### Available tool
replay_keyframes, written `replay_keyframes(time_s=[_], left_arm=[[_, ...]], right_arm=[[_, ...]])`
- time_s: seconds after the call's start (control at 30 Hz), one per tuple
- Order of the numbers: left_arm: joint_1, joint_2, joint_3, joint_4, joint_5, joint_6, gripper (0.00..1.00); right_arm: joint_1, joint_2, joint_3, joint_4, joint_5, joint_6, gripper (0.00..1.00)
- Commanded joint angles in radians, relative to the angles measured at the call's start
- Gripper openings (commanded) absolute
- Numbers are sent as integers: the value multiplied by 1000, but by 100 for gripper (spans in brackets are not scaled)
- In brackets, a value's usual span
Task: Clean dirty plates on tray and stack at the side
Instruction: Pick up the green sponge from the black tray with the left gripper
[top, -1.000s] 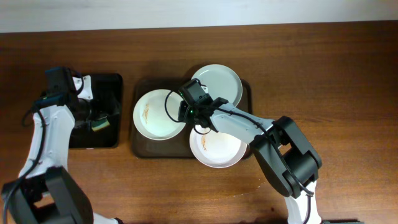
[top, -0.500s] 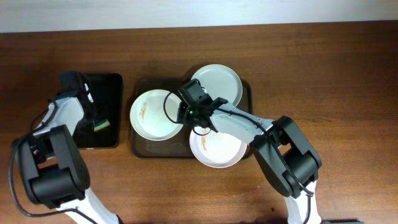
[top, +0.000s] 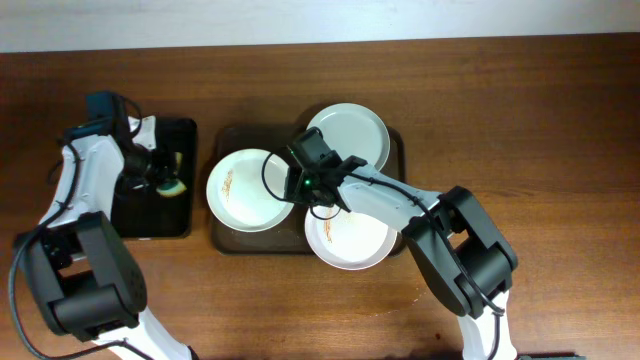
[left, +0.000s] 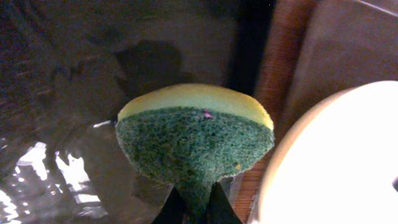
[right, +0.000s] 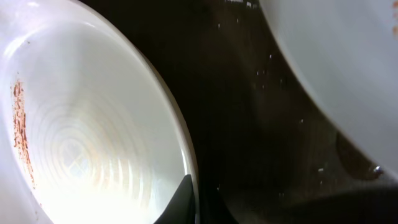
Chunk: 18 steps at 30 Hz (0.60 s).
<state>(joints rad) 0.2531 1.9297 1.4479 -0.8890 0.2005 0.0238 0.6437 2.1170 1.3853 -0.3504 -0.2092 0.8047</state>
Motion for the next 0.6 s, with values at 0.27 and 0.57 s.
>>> replay_keyframes(time_s=[0.27, 0.57], left_arm=[[-245, -26, -2, 99, 100, 68, 1], [-402, 73, -243, 449, 91, 92, 1]], right_arm=[[-13, 21, 227, -377, 214, -124, 4], [-16, 23, 225, -372, 180, -124, 4]])
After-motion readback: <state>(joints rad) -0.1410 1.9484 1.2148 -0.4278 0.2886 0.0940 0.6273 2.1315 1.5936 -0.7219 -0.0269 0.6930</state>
